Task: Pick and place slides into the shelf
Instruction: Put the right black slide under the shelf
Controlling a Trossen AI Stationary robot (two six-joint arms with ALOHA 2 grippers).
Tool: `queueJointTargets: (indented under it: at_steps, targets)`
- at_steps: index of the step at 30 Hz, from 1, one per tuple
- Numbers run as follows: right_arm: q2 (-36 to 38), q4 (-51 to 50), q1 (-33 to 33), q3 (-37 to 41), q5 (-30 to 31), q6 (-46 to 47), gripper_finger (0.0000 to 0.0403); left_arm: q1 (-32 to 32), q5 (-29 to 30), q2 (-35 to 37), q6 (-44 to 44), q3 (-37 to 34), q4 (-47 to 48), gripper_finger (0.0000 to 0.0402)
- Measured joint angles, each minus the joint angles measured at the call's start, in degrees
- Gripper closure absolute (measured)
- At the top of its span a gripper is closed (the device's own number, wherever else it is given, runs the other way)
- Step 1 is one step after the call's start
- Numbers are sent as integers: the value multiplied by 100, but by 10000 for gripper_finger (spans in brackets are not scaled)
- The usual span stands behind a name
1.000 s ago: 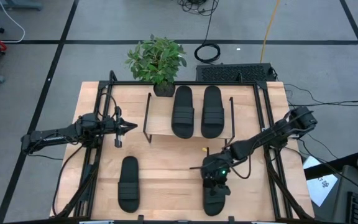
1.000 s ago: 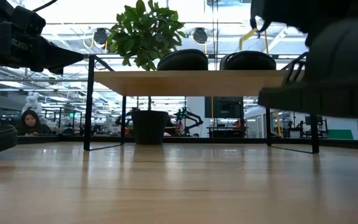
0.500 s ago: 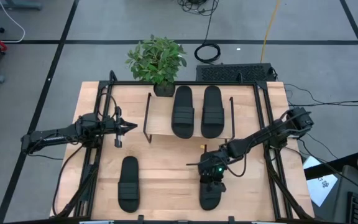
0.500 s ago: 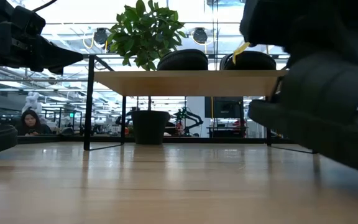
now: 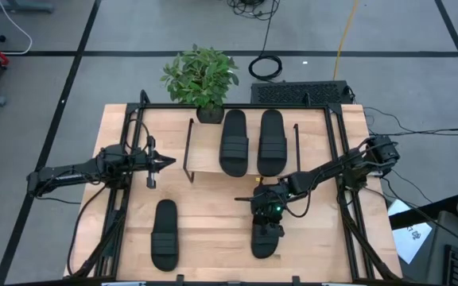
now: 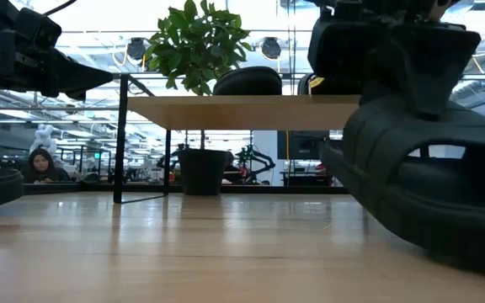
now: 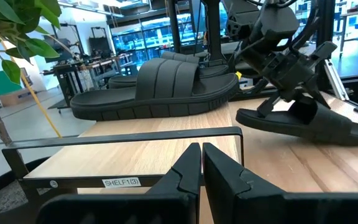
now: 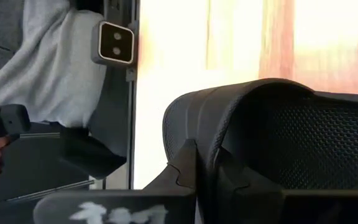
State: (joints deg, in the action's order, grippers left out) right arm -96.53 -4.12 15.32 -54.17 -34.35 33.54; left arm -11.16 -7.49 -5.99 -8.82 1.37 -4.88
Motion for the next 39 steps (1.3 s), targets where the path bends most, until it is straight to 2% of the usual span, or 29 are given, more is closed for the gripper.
queueJointTargets:
  at_steps: [9, 20, 25, 39]
  targets:
    - [0, -52, -64, 0, 280, -367, 387, 0, 0, -1, 2, 0, 30, 378]
    - [0, -70, -69, 2, 429, -428, 296, 0, 0, -1, 4, 0, 39, 378]
    - [0, -63, -69, 2, 471, -428, 267, 0, 0, -1, 4, 0, 41, 378]
    - [100, -122, -73, 2, 619, -574, 257, 1, 2, 0, 13, 0, 43, 378]
